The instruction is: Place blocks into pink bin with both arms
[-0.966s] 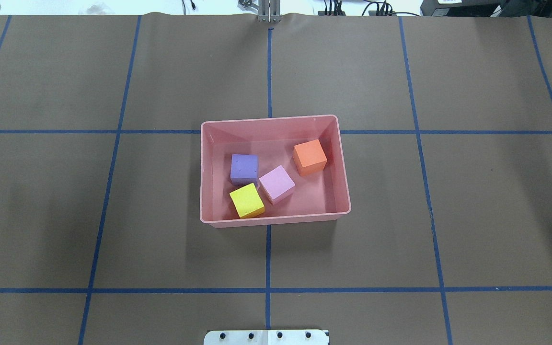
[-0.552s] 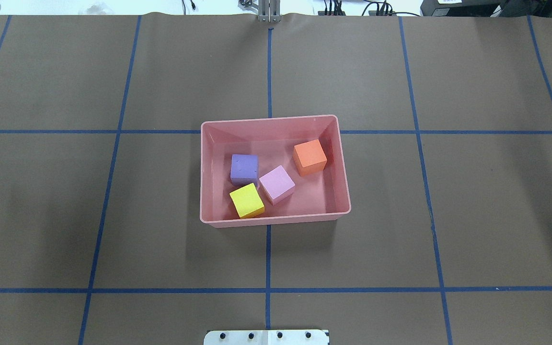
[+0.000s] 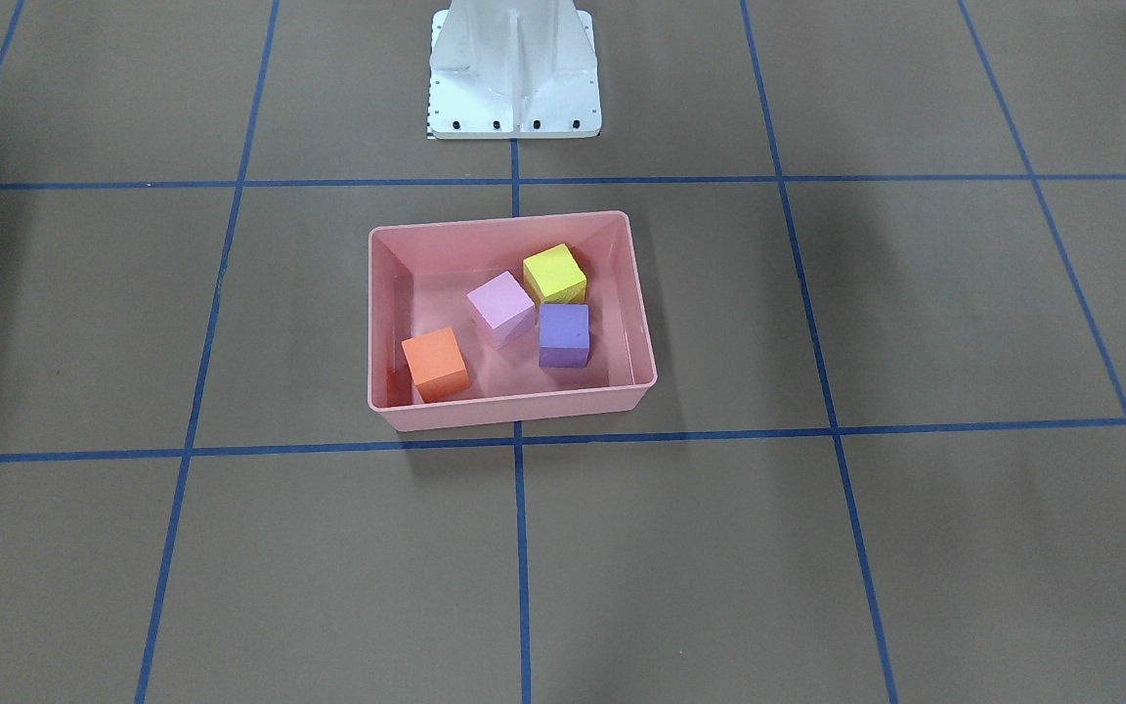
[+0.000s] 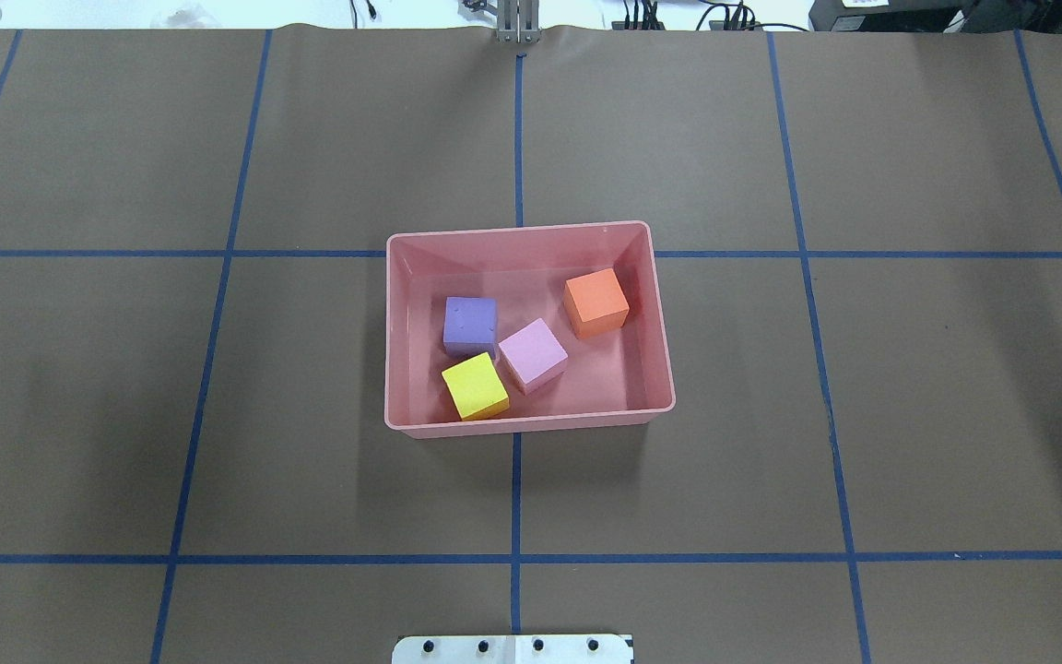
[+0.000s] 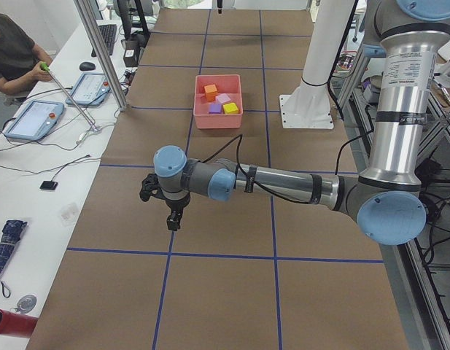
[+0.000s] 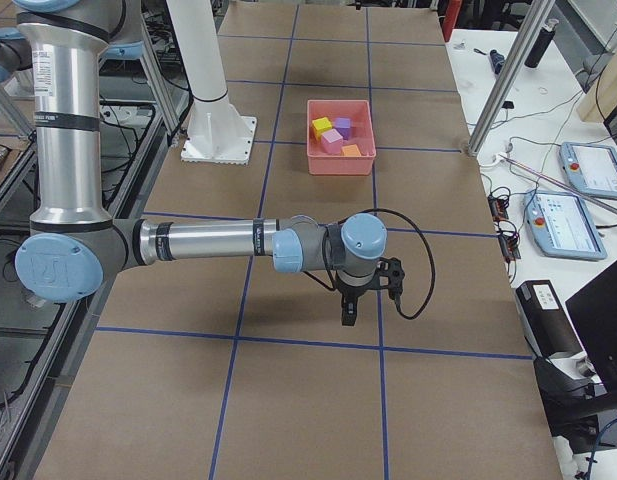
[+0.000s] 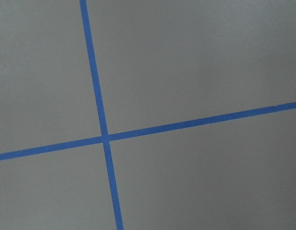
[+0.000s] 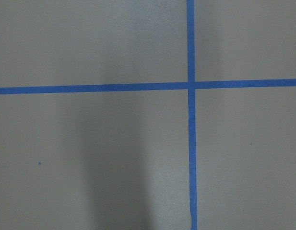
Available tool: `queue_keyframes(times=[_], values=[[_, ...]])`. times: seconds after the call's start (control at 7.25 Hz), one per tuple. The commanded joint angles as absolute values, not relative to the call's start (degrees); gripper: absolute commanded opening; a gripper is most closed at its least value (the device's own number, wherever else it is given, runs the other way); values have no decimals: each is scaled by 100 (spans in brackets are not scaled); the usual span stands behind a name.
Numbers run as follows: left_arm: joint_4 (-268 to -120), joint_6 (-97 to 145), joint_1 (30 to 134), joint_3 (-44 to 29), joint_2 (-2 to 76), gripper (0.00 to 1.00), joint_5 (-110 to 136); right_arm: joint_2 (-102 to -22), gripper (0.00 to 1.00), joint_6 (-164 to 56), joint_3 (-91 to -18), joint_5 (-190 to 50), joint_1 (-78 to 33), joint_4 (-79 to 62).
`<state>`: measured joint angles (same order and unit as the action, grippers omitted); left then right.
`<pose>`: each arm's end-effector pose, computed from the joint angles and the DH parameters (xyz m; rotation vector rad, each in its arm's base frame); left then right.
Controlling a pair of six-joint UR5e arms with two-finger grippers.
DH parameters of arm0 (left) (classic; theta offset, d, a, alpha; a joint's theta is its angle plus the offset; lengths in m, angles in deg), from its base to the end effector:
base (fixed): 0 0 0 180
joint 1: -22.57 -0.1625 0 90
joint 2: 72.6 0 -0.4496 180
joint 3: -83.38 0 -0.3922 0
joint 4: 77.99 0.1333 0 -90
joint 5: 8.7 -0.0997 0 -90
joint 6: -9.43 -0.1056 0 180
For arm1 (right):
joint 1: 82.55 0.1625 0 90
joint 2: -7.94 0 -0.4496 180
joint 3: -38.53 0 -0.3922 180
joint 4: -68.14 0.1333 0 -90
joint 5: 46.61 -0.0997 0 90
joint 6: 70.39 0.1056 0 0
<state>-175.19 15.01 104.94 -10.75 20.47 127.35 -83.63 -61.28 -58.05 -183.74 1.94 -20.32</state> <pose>0.0133 -0.5309 0.6085 0.1441 0.8217 0.1347 0.0090 -0.4888 0.6377 0.0024 -0.8286 0.0122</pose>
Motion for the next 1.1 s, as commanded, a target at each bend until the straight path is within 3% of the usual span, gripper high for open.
queue_keyframes(times=[0.0, 0.41, 0.97], values=[[-17519, 1865, 10466, -1278, 1889, 100, 12709, -8294, 99, -6134, -5938, -18389, 192, -2028], [-17888, 1884, 10466, -892, 2002, 100, 12708, -8197, 100, -6134, -5886, -18372, 192, -2036], [-17801, 1910, 10474, -926, 2021, 100, 12498, -8232, 100, -6125, -5868, -18380, 192, -2036]])
